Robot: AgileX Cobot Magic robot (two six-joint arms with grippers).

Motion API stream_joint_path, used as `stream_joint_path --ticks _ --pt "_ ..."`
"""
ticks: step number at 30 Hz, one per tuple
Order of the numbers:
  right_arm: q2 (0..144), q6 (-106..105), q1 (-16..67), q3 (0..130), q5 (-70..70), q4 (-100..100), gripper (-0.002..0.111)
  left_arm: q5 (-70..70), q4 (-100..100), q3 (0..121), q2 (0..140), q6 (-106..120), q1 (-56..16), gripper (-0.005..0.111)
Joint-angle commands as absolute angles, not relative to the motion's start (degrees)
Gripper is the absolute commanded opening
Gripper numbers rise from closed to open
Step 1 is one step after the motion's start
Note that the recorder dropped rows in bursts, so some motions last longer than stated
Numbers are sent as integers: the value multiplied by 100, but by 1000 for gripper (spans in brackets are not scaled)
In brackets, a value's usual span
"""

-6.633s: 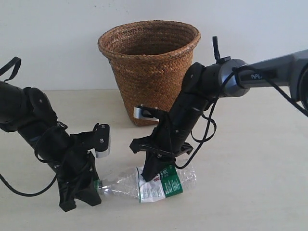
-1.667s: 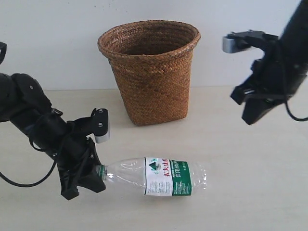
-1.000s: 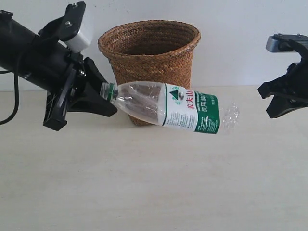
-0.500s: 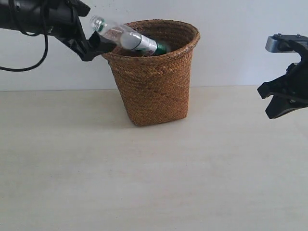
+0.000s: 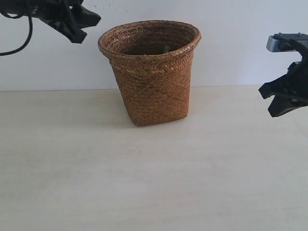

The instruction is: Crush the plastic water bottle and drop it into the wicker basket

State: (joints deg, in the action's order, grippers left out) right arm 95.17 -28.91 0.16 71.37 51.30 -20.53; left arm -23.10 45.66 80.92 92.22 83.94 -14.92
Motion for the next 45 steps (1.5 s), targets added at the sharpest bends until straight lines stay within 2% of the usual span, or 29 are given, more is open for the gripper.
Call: stream_joint_path --ticks 1,2,7,13,18,22,35,45 --pt "9331 -2303 0 7142 5113 -1091 0 -3118 2456 8127 8855 6161 -1323 13" --pt "9305 -2054 0 7142 5152 -810 0 -3422 2129 8127 8798 5893 -1314 4" --pt "9010 -895 -15 7153 6014 953 0 -4636 929 8127 8598 4426 -1085 5" --pt "8571 -843 -15 6781 6372 640 0 -6072 648 8127 8555 3051 -818 5" --pt "7764 -794 -15 6080 5691 412 0 -6744 644 7739 8296 2528 -631 4" --pt "6868 -805 -15 5517 4885 327 0 -6158 644 7030 7704 2372 -631 4" --pt "4460 -678 0 3938 2504 108 0 -2483 856 4151 5296 2356 -631 4" --pt "2943 -666 0 2952 1473 0 0 -1610 1377 3143 3860 2356 -657 4"
